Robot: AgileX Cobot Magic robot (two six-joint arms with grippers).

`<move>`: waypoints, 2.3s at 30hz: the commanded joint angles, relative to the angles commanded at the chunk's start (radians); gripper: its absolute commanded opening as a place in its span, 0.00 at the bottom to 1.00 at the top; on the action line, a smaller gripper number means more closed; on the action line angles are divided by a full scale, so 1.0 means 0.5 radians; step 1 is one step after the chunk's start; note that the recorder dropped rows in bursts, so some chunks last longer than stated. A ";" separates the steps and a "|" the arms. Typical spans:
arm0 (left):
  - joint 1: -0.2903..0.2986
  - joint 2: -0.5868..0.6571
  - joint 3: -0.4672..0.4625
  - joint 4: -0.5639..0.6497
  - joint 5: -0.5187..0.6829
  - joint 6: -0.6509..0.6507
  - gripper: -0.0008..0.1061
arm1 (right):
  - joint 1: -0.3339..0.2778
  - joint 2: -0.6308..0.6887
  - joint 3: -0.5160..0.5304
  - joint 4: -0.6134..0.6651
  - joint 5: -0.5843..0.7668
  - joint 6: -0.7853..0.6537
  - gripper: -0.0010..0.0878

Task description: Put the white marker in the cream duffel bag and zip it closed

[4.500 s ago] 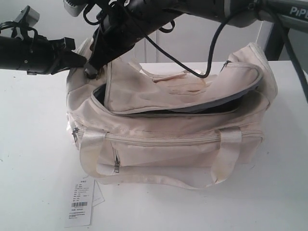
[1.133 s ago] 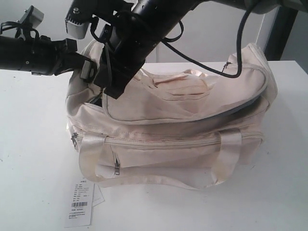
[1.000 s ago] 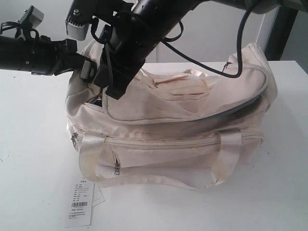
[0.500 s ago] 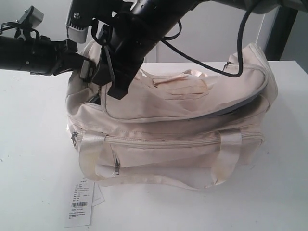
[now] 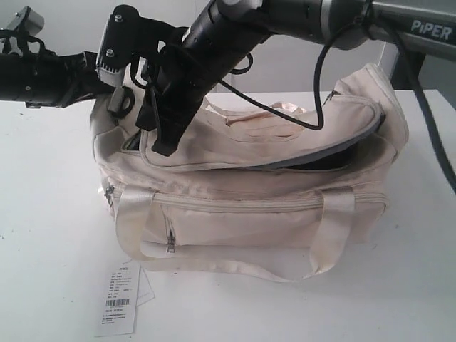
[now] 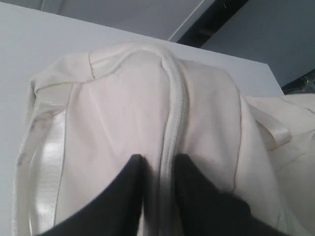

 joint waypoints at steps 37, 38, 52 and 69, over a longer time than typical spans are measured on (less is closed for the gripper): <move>-0.077 0.547 -0.880 0.715 0.490 -0.584 0.57 | 0.000 0.000 0.000 0.059 -0.047 0.000 0.01; -0.077 0.547 -0.880 0.715 0.471 -0.584 0.47 | 0.000 0.000 0.000 0.059 -0.047 0.000 0.01; -0.073 0.547 -0.880 0.632 0.401 -0.572 0.01 | 0.000 -0.056 0.000 0.203 0.137 0.000 0.01; -0.060 0.547 -0.880 0.595 0.408 -0.595 0.01 | 0.000 -0.125 0.000 0.308 0.395 0.005 0.01</move>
